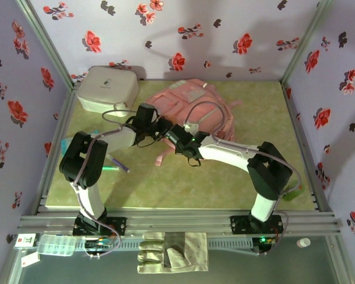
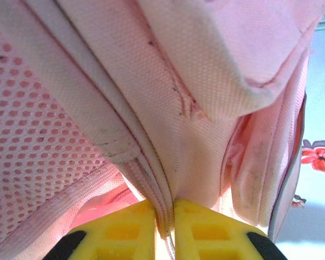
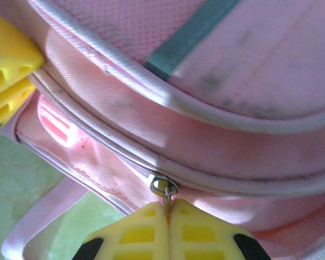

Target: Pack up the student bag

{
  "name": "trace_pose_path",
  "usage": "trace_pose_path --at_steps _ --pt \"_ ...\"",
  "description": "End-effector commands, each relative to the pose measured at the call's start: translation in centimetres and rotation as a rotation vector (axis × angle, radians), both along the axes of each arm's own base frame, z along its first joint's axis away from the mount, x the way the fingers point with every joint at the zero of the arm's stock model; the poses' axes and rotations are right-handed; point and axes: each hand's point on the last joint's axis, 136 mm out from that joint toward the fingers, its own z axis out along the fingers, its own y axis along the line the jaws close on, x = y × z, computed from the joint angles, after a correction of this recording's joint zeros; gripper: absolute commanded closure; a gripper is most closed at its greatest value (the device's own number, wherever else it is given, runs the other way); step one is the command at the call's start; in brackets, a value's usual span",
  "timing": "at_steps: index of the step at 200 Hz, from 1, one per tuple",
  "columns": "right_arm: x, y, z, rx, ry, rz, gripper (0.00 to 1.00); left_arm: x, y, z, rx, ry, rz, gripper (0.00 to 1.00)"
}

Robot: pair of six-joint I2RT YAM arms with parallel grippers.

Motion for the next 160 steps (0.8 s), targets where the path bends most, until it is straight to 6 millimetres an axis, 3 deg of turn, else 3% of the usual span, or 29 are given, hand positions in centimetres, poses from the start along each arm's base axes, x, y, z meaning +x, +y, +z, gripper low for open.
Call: trace_pose_path --at_steps 1,29,47,64,98,126,160 --pt "-1.0 -4.3 1.2 -0.142 -0.034 -0.055 1.0 1.5 1.0 -0.7 0.086 -0.048 0.016 0.86" --pt "-1.9 -6.5 0.6 -0.22 -0.015 -0.08 1.0 1.5 1.5 -1.5 0.115 -0.04 0.014 0.86" --pt "-2.2 -6.8 -0.2 -0.232 0.0 -0.072 1.0 1.6 1.5 -1.7 0.12 -0.039 0.013 0.86" --pt "-2.0 -5.7 -0.9 -0.188 0.018 -0.026 1.0 1.6 1.5 -1.8 0.122 -0.038 0.012 0.86" --pt "-1.1 -3.3 -1.5 -0.115 0.033 0.064 0.87 1.7 1.5 -1.6 0.125 -0.041 0.01 0.86" --pt "-0.6 -3.2 -2.2 -0.11 0.053 0.073 0.79 1.6 1.6 -1.5 0.126 -0.042 0.009 0.86" --pt "-0.3 -2.9 -2.4 -0.121 0.061 0.098 0.77 1.6 1.6 -1.6 0.127 -0.04 0.009 0.86"
